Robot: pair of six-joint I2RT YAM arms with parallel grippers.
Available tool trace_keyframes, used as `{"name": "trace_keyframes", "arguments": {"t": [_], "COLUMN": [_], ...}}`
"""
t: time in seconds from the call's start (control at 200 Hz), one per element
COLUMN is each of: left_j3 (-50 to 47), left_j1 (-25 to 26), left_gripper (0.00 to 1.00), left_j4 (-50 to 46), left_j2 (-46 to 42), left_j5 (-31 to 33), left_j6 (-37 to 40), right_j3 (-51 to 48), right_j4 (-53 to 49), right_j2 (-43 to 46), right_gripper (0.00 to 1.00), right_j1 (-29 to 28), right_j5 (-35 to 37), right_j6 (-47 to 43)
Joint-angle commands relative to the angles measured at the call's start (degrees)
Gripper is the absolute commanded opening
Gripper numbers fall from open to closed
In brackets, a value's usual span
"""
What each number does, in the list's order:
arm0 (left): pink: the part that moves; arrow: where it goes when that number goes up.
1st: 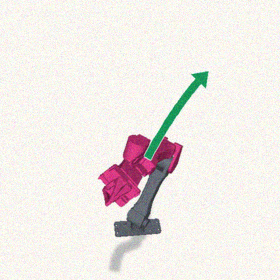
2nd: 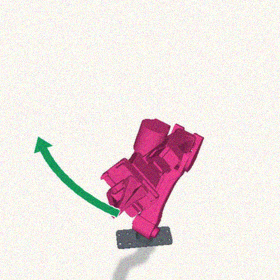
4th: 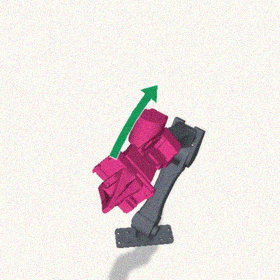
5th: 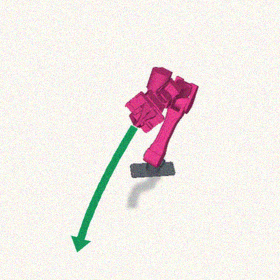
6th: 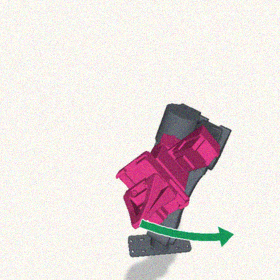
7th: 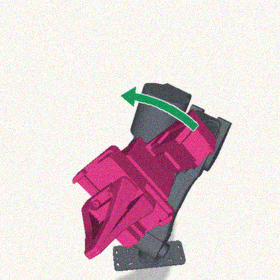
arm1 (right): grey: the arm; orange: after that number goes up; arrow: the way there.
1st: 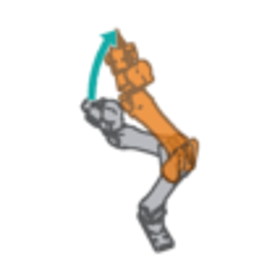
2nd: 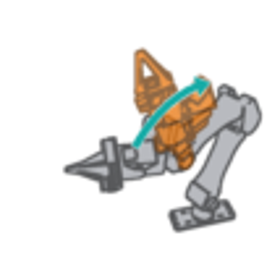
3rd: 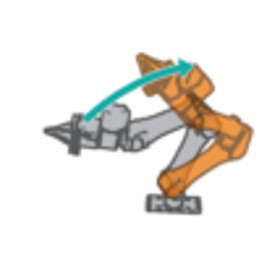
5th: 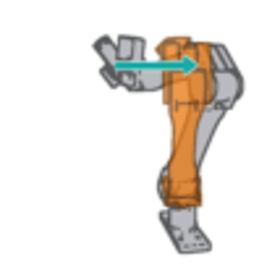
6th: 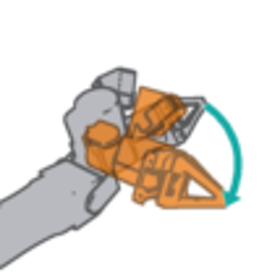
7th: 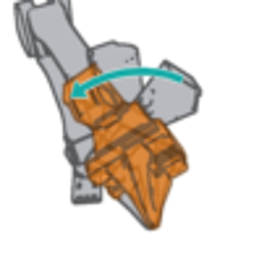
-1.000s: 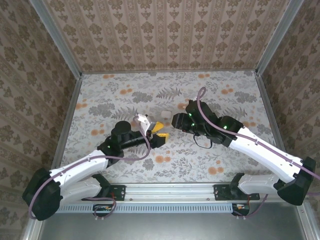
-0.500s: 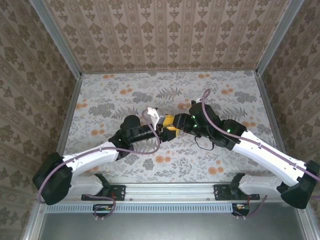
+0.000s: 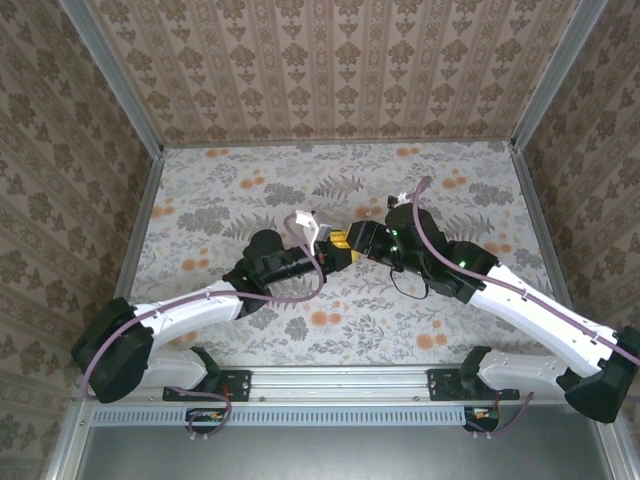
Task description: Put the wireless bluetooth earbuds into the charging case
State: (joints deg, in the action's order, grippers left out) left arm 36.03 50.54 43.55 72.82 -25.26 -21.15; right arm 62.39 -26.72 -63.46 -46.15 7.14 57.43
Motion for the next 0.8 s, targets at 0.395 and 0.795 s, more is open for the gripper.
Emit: {"name": "trace_keyframes", "arguments": {"t": [0.395,0.795], "left_j3": [-2.6,-0.3], "left_j1": [-9.8,-15.3], "left_gripper": [0.04,0.03], "left_j4": [5.5,10.3], "left_j2": [-6.0,-8.7], "left_j5": [-6.5,-16.9], "left_j6": [-12.8,-25.1], "right_j3": [-4.7,-2.3], "right_j4": [11.4,27.3], "right_j2": [13.5,2.9], "right_gripper": [0.72,0.66], "right_j1": [7.5,13.2], "right_j5": [-11.5,-36.8], "right_j6": [-14.4,-15.4]}}
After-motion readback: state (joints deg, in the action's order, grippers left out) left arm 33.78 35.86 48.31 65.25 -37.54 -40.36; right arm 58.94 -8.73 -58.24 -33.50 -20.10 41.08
